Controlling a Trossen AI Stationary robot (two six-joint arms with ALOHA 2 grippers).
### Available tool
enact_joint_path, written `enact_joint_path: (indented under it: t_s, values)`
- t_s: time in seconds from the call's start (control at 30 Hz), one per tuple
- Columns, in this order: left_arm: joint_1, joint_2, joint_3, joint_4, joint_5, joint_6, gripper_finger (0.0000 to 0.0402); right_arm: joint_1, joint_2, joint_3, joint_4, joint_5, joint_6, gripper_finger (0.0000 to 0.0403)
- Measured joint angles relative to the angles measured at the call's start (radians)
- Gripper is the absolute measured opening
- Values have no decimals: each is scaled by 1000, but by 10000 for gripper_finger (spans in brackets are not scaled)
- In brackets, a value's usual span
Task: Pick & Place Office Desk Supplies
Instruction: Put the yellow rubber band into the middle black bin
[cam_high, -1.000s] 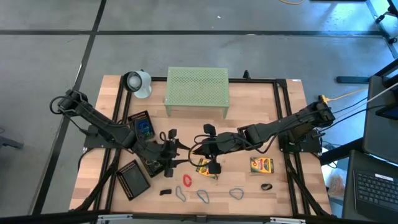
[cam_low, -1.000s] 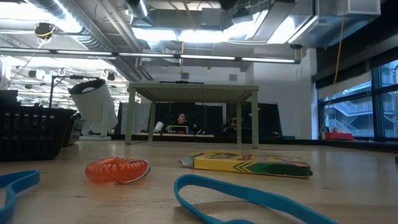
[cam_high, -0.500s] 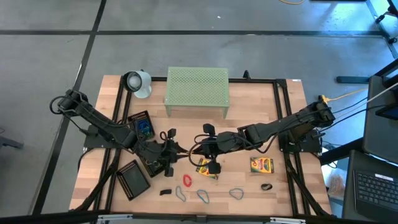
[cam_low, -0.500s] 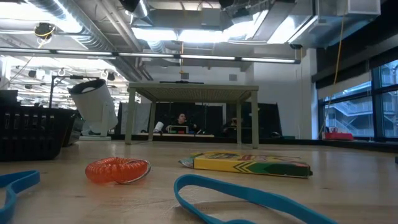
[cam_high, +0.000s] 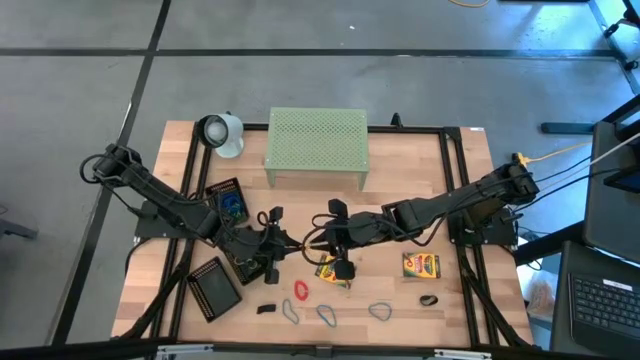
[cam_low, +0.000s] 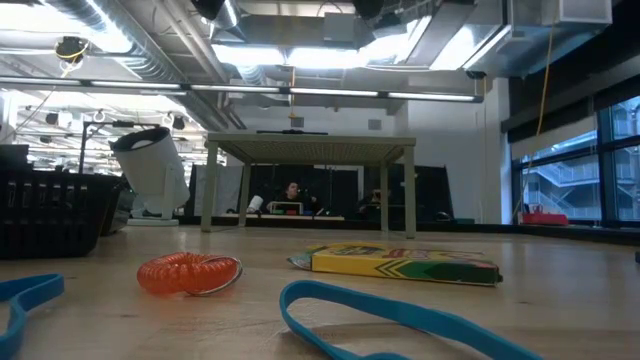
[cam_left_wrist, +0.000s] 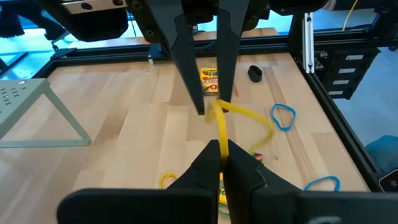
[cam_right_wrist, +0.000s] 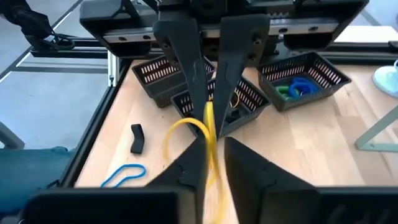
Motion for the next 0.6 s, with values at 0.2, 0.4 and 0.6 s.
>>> enact_joint_path:
  t_s: [0.2, 0.4, 0.6]
  values:
    - [-11, 0, 0, -26, 1, -27, 2, 2, 0, 0, -25, -3, 63, 121]
    - [-65, -12, 0, -237, 47, -237, 2, 20, -8, 0, -144, -4, 119, 160]
    - [-139, -47, 0, -454, 94, -509, 2, 33, -8, 0, -216, -3, 127, 165]
